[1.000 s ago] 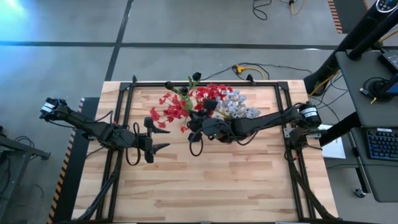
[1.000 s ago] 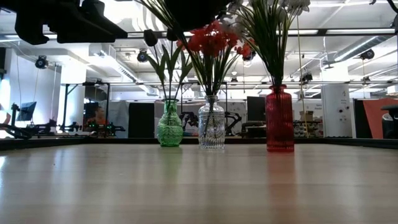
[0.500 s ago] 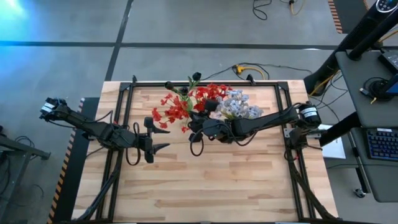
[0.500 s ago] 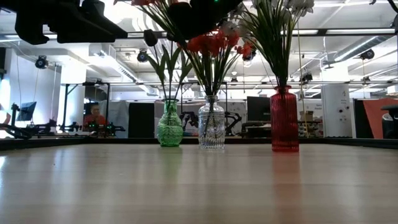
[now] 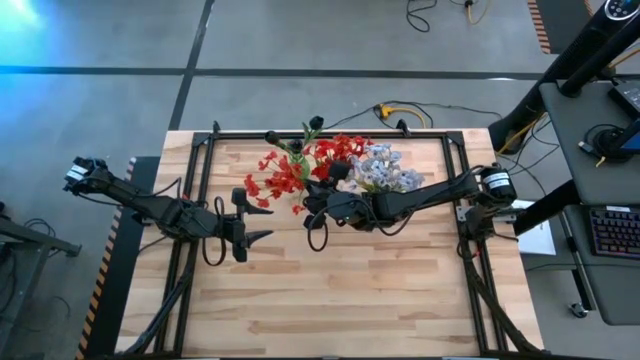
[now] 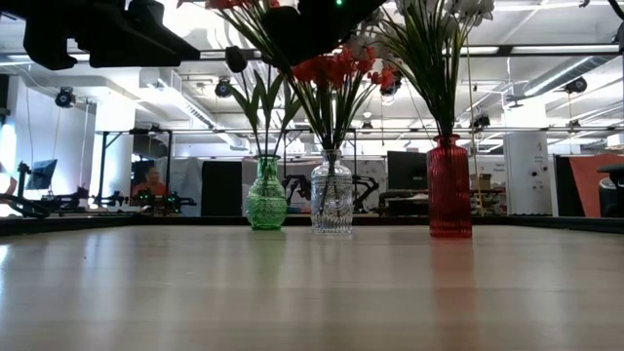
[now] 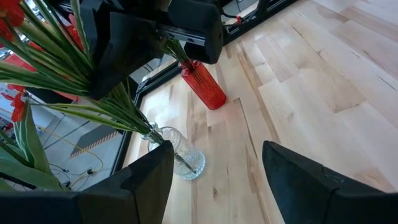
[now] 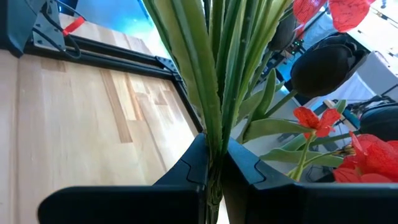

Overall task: Sort flowers into vase by color
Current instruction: Put the orange flowers into the transparent vase

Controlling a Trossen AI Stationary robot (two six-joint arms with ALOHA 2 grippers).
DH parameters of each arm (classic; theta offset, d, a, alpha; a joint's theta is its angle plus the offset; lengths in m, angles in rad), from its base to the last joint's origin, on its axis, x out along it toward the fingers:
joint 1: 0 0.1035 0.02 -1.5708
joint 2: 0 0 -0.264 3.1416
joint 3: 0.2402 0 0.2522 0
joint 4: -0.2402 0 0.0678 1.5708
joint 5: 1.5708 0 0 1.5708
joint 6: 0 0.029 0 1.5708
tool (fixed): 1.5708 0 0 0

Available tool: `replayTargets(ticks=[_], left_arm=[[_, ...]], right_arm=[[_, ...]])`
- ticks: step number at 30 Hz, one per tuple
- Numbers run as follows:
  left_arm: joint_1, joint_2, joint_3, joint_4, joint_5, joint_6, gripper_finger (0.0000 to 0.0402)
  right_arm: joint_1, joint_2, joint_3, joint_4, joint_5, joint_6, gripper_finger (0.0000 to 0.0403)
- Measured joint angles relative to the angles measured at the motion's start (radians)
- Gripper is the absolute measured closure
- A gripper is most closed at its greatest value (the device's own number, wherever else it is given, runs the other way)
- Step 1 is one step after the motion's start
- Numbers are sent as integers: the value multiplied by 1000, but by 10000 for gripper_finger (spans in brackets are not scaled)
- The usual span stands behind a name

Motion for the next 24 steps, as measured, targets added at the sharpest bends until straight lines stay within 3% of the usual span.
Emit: replayTargets(ticks=[24], left_arm=[[0,0,0,-1,31,-2,174]], right_arm=[[0,0,-27,-6,0,-1,387]])
